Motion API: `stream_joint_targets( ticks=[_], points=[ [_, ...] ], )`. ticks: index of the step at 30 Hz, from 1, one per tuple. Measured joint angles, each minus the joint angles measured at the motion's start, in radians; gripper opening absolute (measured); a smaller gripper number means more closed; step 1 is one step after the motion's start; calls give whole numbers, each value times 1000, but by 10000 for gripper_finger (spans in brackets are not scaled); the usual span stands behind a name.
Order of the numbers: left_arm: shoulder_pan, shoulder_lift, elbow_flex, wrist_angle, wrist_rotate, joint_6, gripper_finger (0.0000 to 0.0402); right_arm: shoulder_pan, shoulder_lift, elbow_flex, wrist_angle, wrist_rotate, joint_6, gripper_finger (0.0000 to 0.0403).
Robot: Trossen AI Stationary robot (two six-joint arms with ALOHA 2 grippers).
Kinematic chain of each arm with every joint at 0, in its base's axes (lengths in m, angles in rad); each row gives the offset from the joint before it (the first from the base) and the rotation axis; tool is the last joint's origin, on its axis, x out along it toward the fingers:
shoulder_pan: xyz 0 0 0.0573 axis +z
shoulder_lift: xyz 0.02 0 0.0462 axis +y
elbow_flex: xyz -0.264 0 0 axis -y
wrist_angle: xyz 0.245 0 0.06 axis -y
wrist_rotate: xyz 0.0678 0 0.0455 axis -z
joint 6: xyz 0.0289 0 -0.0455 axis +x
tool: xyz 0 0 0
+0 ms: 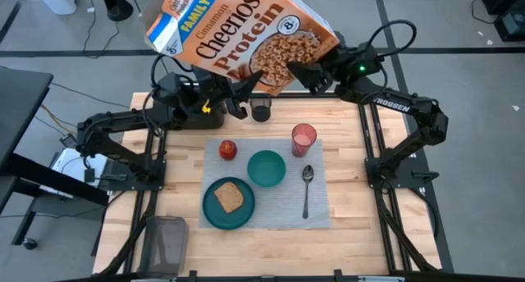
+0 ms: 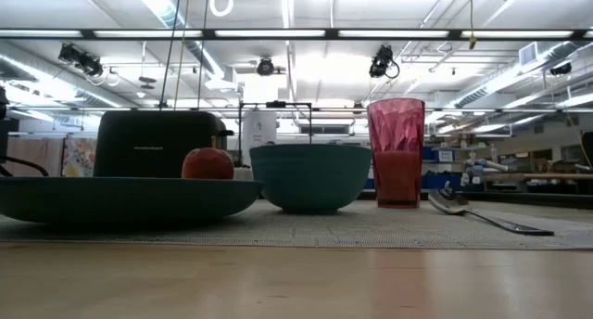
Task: Arrange a breakfast setting
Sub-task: Pour the cereal from the orange cereal box into the dark green bowl
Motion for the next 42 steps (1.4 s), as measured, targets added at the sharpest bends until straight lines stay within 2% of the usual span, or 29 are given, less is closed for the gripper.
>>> stream_joint_targets(
  ticks=[4, 8, 16, 20, 27, 32, 37, 42],
  points=[
    [17, -7, 1, -22, 23, -23, 234, -1, 0, -1, -2, 8, -2, 326],
    [22, -7, 1, -25, 27, -24, 242, -1, 0, -1, -2, 17, -13, 290],
    [22, -23, 1, -53, 14, -21, 274, 0, 0, -1, 6, 45, -33, 289],
    [21, -73, 2, -131, 7, -23, 298, 0, 1, -2, 55, 76, -38, 288],
    [-15, -160, 2, -318, 2, -12, 315, 0, -5, 0, 126, 82, -7, 288],
    [-51, -257, 1, -605, 7, -37, 315, -13, -33, -22, 163, 58, 25, 288],
    [-123, -345, 1, -830, 11, -106, 312, -27, -113, -146, 153, 61, 25, 288],
    [-173, -393, 1, -917, -30, -278, 310, -33, -255, -334, 140, 69, 30, 288]
  ],
)
